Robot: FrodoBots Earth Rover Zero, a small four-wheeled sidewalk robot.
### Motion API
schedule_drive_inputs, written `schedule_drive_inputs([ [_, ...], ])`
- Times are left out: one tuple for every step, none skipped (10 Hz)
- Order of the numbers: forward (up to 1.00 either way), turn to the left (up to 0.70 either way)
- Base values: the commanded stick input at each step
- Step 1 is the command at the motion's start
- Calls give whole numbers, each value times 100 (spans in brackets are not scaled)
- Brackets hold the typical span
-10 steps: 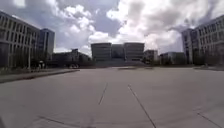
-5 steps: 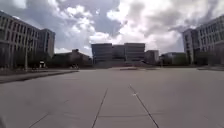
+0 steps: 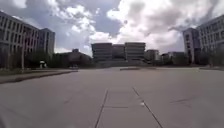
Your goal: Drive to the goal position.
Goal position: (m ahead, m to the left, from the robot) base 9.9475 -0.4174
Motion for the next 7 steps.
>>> schedule_drive_inputs([
  [100, -20],
  [100, 0],
  [100, -3],
  [100, -11],
  [100, -5],
  [100, -16],
  [100, -22],
])
